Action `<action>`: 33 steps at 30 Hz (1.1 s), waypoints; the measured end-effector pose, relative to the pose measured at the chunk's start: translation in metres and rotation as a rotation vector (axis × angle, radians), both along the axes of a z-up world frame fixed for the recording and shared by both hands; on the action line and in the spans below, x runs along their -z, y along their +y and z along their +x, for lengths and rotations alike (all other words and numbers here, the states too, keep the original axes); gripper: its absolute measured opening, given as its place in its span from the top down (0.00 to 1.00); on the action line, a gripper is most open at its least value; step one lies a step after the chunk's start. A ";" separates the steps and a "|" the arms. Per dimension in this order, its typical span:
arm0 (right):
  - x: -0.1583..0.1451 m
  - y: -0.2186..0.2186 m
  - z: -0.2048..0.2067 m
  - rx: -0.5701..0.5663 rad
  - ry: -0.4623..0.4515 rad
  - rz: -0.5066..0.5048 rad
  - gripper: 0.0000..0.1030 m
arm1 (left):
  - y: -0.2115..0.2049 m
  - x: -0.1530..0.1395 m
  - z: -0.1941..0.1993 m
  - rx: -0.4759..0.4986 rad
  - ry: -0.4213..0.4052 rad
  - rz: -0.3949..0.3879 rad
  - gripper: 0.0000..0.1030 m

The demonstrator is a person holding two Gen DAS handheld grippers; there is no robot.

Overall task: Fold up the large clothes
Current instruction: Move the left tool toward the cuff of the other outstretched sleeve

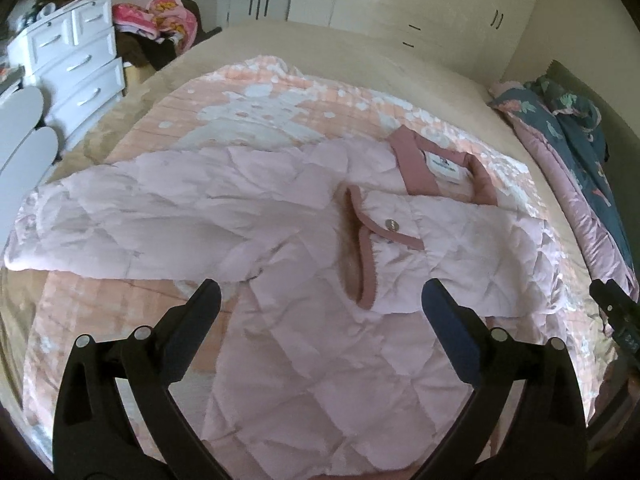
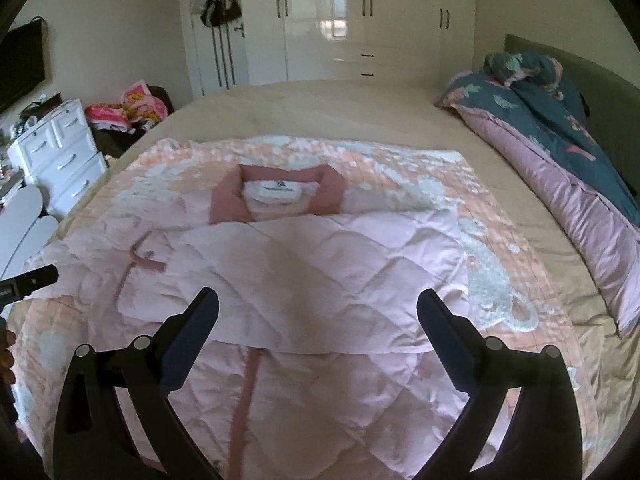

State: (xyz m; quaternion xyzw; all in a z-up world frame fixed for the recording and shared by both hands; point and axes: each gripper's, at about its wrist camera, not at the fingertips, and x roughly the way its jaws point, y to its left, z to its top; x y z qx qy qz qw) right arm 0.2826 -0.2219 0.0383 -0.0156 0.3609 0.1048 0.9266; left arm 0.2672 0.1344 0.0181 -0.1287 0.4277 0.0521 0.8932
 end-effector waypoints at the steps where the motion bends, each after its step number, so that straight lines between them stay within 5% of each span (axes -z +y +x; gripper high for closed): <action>1: -0.004 0.004 -0.002 -0.012 -0.005 0.003 0.04 | 0.001 -0.001 -0.002 -0.002 -0.004 -0.002 0.09; 33: -0.050 0.149 -0.035 -0.248 -0.061 0.005 0.04 | 0.103 -0.010 -0.062 -0.149 -0.027 -0.066 0.09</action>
